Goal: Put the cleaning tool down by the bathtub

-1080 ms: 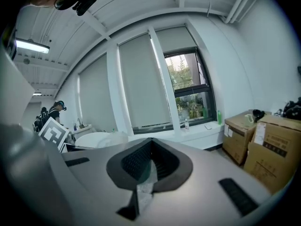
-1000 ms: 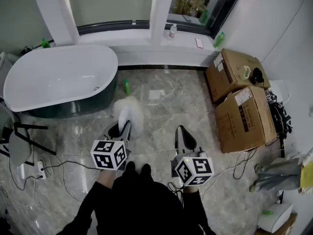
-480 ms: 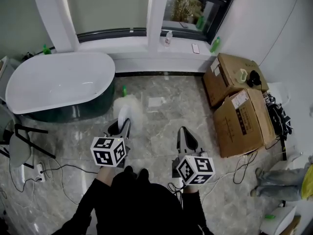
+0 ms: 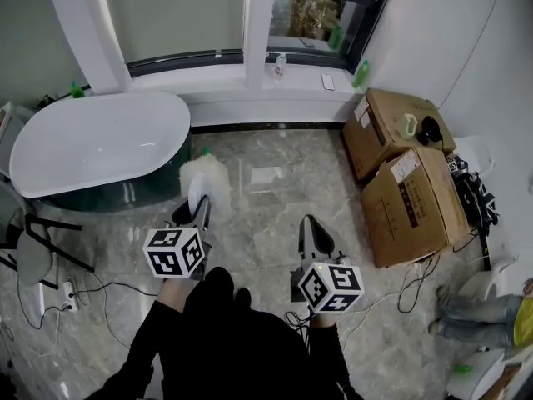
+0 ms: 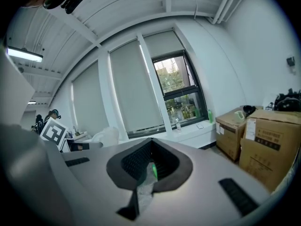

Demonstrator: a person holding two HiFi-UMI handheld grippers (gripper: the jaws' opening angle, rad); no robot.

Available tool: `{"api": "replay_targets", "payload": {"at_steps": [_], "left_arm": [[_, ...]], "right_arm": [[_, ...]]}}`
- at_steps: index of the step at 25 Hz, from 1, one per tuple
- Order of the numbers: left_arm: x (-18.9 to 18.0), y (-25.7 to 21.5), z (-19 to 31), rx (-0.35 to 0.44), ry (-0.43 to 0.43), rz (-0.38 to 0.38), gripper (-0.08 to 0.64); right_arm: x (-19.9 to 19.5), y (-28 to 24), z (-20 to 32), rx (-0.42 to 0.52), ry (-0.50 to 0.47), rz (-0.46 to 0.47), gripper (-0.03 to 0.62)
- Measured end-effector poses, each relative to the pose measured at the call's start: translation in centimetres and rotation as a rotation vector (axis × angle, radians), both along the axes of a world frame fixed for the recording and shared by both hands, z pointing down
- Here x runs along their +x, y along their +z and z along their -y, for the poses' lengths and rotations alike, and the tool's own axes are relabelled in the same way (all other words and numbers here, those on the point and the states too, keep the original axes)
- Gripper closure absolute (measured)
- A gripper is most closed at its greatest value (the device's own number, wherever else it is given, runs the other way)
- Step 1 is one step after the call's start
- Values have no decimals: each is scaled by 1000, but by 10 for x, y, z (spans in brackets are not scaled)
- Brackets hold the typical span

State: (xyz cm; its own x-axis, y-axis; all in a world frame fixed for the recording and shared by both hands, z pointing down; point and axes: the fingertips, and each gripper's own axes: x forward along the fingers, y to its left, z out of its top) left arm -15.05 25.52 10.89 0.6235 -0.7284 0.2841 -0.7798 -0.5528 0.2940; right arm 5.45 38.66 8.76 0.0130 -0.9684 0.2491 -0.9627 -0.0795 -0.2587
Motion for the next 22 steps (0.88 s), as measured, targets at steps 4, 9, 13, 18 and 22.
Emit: {"api": "replay_targets", "payload": {"at_steps": [4,9,13,18,22], "left_arm": [[2,-4,6,4,-5,14,466],[6,-8,20,19,-2,12,466],[10,-4,33,13,5,9,466],[17,8,62,-6,7,-3,466],[29,21,95,-31,7,-1,466]], "right_arm": [[2,2,6,-2,-5,19,594],[-1,5,19,-5,-19,25,594],[-3,5,32,-13,-33,11,594],[5,12,55,-27,-15,2,594],[17,25,84,-70,-12,8,594]]}}
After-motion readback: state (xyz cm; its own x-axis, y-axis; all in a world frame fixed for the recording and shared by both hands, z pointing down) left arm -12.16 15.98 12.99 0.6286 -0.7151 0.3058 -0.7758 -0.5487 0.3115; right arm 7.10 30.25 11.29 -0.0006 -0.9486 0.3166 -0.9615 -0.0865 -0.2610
